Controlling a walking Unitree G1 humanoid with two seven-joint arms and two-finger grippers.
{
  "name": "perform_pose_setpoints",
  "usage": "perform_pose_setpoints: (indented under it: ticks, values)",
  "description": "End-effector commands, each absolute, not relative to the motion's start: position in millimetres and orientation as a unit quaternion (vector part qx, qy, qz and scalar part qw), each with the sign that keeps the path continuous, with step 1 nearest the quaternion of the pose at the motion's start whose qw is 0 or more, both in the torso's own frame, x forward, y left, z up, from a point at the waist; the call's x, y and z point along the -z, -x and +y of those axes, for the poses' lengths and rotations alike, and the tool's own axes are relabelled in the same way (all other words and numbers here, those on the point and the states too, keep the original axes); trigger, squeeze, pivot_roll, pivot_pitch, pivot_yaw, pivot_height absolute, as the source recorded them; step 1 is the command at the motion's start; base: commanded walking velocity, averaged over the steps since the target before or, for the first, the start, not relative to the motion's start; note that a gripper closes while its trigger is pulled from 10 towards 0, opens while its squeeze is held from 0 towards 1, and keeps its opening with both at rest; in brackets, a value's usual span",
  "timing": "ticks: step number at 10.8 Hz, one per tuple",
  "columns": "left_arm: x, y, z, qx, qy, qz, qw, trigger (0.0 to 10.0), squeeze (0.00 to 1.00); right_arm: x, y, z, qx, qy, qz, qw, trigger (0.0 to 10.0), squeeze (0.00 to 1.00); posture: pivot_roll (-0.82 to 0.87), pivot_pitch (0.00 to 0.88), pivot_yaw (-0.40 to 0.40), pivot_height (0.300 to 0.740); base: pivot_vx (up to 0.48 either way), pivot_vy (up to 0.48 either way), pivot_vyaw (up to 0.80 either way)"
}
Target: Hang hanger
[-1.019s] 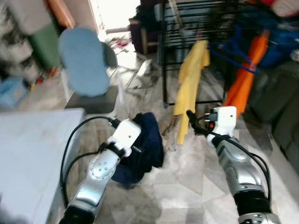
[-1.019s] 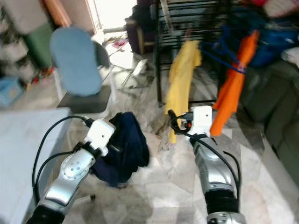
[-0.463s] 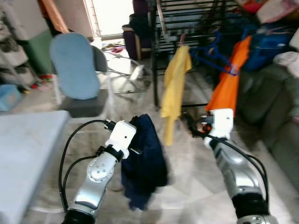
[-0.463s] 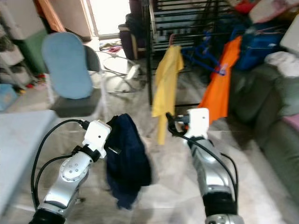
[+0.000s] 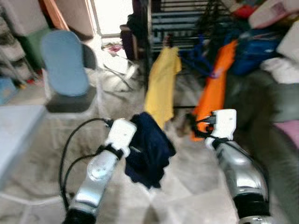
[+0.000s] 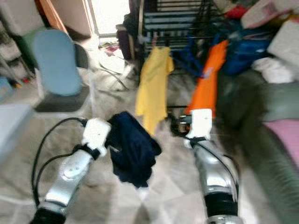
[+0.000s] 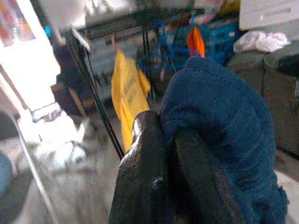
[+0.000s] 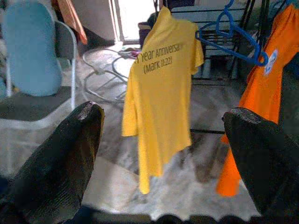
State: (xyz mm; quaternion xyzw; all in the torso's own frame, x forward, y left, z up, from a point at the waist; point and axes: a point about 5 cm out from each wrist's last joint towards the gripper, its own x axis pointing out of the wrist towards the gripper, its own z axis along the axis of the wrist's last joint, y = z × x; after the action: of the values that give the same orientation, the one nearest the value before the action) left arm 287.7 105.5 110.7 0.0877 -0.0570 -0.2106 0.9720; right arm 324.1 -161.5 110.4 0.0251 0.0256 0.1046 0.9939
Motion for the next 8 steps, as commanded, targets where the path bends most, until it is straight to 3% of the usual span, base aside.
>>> perform_pose_setpoints:
  ticks: [1,4,8]
  values:
    - [-120.2,-291.7,113.9,0.184,-0.077,-0.070,0.977,10.0,0.00,-113.3,-325.6,-157.5,-0.112,-0.024,0.023,0.993,10.0,0.00,-0.12,0.000,0.064,0.740,0.000,0.000,0.00]
    - [-120.3,-292.2,121.7,0.165,-0.025,-0.068,0.984,10.0,0.00,-113.7,-324.4,-158.0,-0.111,-0.025,0.022,0.993,10.0,0.00,-0.13,0.000,0.064,0.740,0.184,0.000,0.00]
    - [-121.8,-292.5,118.8,0.172,-0.013,-0.067,0.983,10.0,0.00,-113.4,-322.4,-159.4,-0.107,-0.024,0.022,0.994,10.0,0.00,-0.13,0.000,0.068,0.740,0.415,0.000,-0.66]
